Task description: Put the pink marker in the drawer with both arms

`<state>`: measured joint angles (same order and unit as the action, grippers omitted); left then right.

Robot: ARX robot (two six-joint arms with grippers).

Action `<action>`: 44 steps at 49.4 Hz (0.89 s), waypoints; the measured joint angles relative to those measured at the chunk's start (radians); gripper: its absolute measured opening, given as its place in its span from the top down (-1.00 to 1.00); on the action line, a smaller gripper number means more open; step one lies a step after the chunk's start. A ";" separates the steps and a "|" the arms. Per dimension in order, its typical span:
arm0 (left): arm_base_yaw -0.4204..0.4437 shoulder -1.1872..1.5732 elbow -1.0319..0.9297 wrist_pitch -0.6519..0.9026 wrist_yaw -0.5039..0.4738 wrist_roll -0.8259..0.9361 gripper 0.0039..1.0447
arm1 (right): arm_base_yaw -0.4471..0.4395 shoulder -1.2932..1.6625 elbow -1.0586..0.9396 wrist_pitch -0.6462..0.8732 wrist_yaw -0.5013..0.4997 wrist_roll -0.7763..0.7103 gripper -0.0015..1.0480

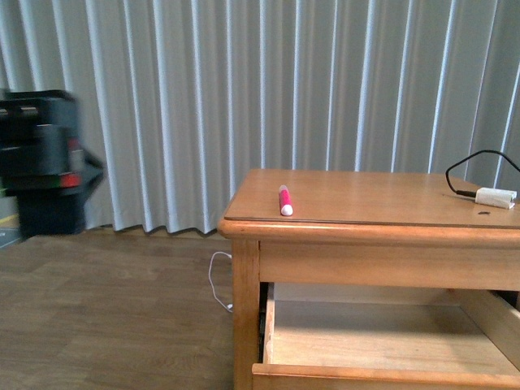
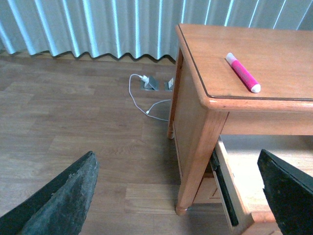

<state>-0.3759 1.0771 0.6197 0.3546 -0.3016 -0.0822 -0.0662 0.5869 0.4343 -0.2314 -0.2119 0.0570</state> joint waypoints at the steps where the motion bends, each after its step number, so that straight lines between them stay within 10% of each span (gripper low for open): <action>1: 0.000 0.066 0.050 0.000 0.015 0.008 -0.89 | 0.000 0.000 0.000 0.000 0.000 0.000 -0.83; 44: -0.056 1.046 1.126 -0.336 0.130 -0.028 -0.89 | 0.000 0.000 0.000 0.000 0.000 0.000 -0.83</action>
<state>-0.4316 2.1235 1.7462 0.0189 -0.1715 -0.1104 -0.0662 0.5873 0.4343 -0.2314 -0.2119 0.0566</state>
